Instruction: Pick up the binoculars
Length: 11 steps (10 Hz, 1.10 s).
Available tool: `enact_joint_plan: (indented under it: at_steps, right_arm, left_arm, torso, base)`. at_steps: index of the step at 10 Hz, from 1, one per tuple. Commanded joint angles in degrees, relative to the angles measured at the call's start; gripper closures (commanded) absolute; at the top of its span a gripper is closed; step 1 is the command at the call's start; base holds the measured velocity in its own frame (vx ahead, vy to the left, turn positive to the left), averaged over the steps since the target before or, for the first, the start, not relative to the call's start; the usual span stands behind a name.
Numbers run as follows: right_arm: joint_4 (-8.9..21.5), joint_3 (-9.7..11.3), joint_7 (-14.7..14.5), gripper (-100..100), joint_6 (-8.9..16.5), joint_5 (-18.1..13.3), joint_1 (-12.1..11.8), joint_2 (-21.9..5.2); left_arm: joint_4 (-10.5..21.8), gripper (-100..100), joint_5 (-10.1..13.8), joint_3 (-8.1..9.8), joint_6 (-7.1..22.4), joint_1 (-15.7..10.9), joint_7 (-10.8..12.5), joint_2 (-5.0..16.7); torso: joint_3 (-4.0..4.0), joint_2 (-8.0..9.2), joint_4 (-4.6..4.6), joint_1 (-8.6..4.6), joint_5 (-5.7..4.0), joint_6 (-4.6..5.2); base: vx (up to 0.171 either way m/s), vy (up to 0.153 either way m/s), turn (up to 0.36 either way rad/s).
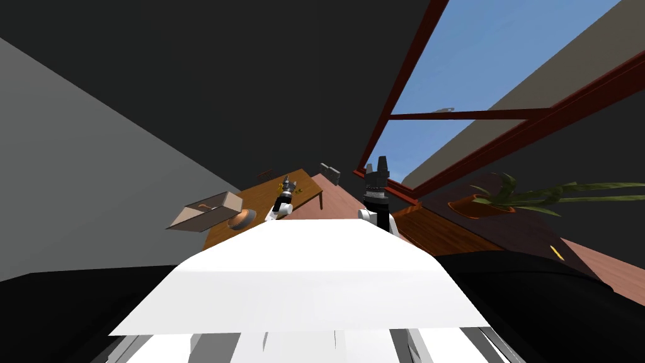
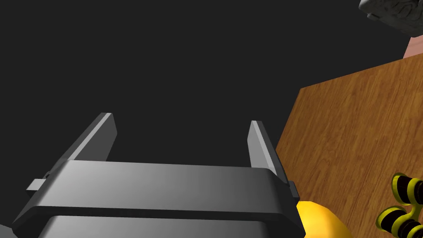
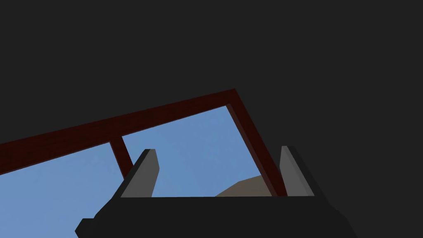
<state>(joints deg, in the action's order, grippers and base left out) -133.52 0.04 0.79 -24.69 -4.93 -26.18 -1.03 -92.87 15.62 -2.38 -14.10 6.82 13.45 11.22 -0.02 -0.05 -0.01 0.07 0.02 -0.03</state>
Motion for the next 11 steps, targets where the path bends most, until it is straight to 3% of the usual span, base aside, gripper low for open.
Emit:
enact_joint_plan:
  at_steps: [1,2,4,7,8,10,11]
  right_arm:
    - [0.00,0.00,0.00,0,0.00,0.00,0.00,0.00]
    - [0.00,0.00,0.00,0,0.00,0.00,0.00,0.00]
    - [0.00,0.00,0.00,0,0.00,0.00,0.00,0.00]
    - [0.00,0.00,0.00,0,0.00,0.00,0.00,0.00]
    - [0.00,0.00,0.00,0,0.00,0.00,0.00,0.00]
    - [0.00,0.00,0.00,0,0.00,0.00,0.00,0.00]
    - [0.00,0.00,0.00,0,0.00,0.00,0.00,0.00]
  left_arm:
    - [2.86,-100,1.20,0.27,1.83,-1.87,1.19,0.44]
    - [5.31,-100,2.22,0.50,3.43,-3.48,2.14,0.82]
    - [6.74,-100,2.22,0.50,3.54,-3.48,2.14,0.82]
    - [11.56,-100,4.26,0.98,7.18,-6.70,3.89,1.65]
    - [12.89,-100,4.26,0.98,7.18,-6.70,3.89,1.65]
    - [17.66,-100,6.22,1.48,10.63,-9.84,5.43,2.55]
    - [19.07,-100,6.22,1.48,10.99,-9.84,5.43,2.55]
  torso:
    - [0.00,0.00,0.00,0.00,0.00,0.00]
    - [-0.01,-0.02,0.00,0.01,0.00,0.02]
    - [-0.02,-0.03,-0.01,0.02,0.01,0.00]
    - [-0.02,-0.04,-0.01,-0.03,-0.01,-0.01]
    - [-0.03,-0.05,-0.01,-0.02,-0.01,0.01]
    - [-0.05,-0.09,-0.02,-0.02,-0.01,0.01]
    - [-0.07,-0.12,-0.02,-0.04,-0.01,0.01]
  base:
    - [0.000,0.013,-0.074]
    - [0.004,0.019,-0.124]
    - [0.008,0.014,-0.018]
    - [0.010,0.006,-0.068]
    - [0.013,0.007,-0.034]
    - [0.025,0.004,-0.085]
    - [0.025,0.008,-0.040]
